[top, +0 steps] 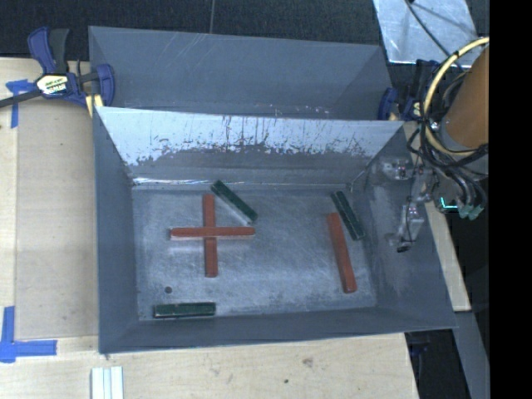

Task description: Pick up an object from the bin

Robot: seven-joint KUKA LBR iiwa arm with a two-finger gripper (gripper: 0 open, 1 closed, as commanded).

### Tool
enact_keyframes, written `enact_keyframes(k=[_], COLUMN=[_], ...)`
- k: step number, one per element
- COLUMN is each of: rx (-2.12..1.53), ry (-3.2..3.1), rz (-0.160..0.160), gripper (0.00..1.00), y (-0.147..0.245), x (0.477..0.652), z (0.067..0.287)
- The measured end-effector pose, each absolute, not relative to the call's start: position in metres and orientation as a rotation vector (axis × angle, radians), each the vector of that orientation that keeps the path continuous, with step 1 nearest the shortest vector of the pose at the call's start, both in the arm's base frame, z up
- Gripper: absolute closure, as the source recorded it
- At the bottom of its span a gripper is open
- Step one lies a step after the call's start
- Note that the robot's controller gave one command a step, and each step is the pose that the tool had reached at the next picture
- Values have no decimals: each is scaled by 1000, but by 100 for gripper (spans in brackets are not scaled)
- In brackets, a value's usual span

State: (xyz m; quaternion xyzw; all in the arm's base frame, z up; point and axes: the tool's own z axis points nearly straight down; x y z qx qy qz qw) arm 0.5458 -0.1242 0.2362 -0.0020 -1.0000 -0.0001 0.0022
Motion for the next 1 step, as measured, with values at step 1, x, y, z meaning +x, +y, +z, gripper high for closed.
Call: enact_keyframes(k=[1], rx=[797], ry=[-3041], rz=[-2], gripper=[0], y=[-81], x=[615], z=[153])
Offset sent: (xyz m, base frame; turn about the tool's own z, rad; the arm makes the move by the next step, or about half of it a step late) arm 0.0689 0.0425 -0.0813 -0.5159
